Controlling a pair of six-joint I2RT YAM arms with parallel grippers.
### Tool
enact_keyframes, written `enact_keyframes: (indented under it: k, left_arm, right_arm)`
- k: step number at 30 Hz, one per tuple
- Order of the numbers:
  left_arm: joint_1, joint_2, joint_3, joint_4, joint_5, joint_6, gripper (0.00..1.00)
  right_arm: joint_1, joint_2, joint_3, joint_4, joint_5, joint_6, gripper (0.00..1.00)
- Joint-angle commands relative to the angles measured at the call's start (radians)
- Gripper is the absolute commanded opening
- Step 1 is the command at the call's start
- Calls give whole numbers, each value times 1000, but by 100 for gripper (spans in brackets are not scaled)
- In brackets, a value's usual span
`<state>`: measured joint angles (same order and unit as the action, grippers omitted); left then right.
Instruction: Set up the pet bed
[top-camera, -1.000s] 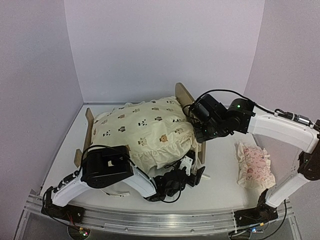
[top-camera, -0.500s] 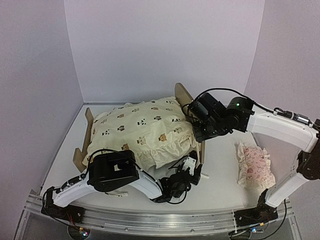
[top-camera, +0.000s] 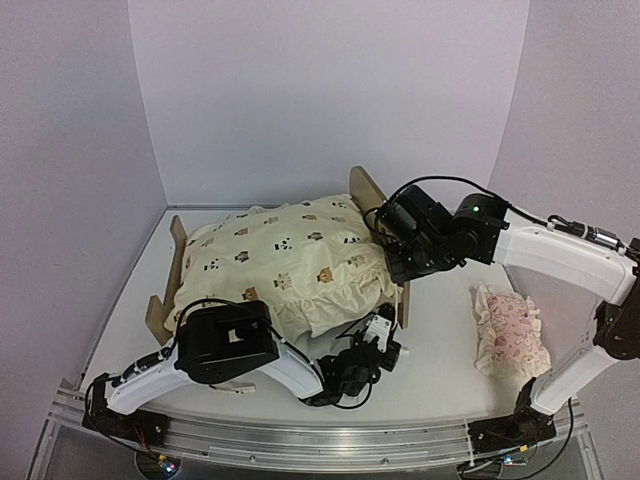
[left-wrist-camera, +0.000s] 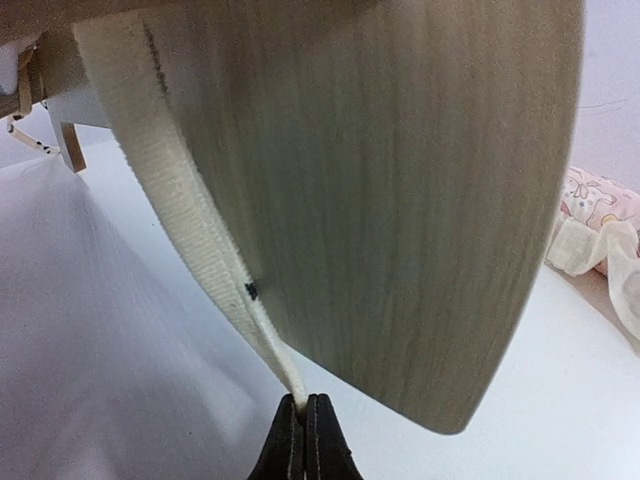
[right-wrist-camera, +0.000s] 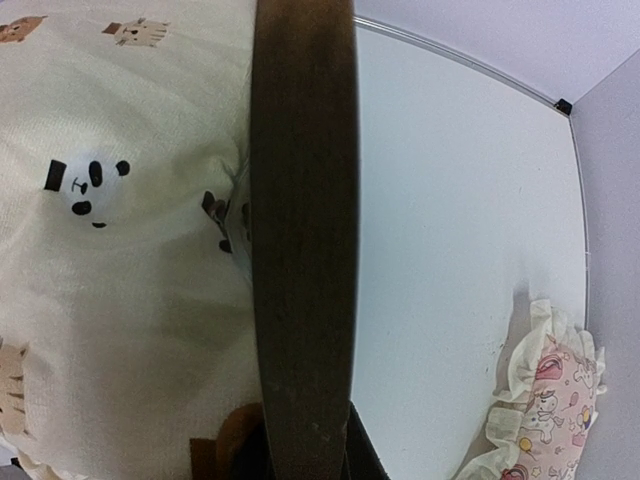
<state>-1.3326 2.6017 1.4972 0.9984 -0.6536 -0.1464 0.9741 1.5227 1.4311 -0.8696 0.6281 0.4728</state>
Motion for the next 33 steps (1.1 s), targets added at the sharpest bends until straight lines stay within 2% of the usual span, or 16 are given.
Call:
enact_keyframes:
  k: [1,9,15,23,33]
  left_arm:
    - [13,-110,-120,31,109,-37,0]
    - [-10,-248,-318,58,267,-49,0]
    - [-37,-338,-394,34,384,-34,0]
    - [-43,-439,-467,-38,512,-97,0]
    - [-43,-517,-539,-80,656,-150,0]
  right_arm:
    - [15,-48,82,142,94,-16,0]
    - [15,-60,13,158,122,-9,0]
    - [15,-53,-54,190,147,-11,0]
    - [6,-52,-152,246,182,3,0]
    - [-20,-84,-320,368,146,19,0]
